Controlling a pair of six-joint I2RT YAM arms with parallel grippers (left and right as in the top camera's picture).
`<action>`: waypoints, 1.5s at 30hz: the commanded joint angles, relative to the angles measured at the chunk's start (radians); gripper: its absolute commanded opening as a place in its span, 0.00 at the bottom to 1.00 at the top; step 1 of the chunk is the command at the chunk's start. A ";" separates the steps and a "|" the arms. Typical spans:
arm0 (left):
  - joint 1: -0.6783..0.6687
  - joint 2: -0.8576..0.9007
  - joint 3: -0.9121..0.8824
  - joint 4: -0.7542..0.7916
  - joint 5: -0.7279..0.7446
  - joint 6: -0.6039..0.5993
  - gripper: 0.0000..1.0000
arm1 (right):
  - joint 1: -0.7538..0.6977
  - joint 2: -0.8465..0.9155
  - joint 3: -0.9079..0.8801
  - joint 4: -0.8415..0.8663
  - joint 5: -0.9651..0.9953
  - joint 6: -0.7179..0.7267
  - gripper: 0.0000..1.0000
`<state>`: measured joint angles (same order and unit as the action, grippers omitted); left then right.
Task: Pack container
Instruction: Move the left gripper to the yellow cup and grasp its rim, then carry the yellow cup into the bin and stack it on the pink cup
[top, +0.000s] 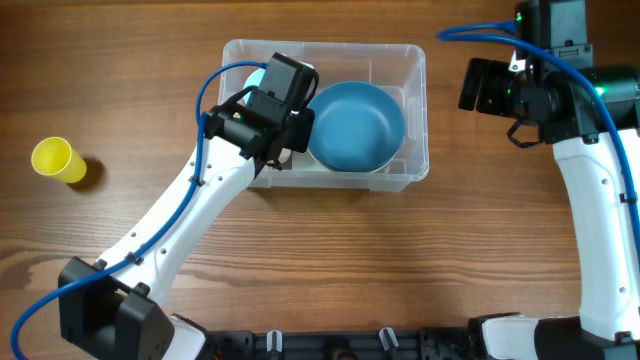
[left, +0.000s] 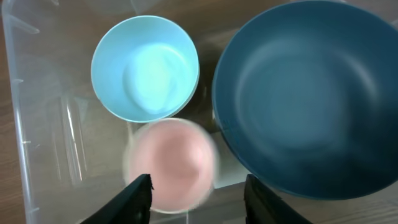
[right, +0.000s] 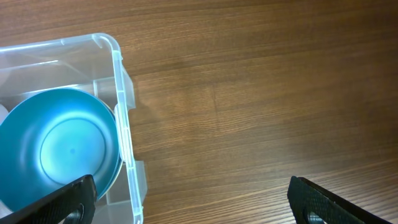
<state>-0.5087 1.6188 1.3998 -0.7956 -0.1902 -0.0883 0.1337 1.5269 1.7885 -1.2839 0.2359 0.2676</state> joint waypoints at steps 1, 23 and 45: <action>0.052 -0.005 0.007 -0.027 -0.042 -0.003 0.45 | 0.000 -0.005 0.005 0.001 -0.008 -0.003 1.00; 0.942 -0.072 0.007 -0.015 -0.113 -0.035 0.69 | 0.000 -0.005 0.005 0.001 -0.008 -0.003 1.00; 1.041 0.354 0.007 0.127 0.043 -0.021 0.27 | 0.000 -0.005 0.005 0.001 -0.008 -0.003 1.00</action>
<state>0.5285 1.9789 1.3998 -0.6781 -0.1589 -0.1120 0.1337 1.5269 1.7885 -1.2839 0.2359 0.2676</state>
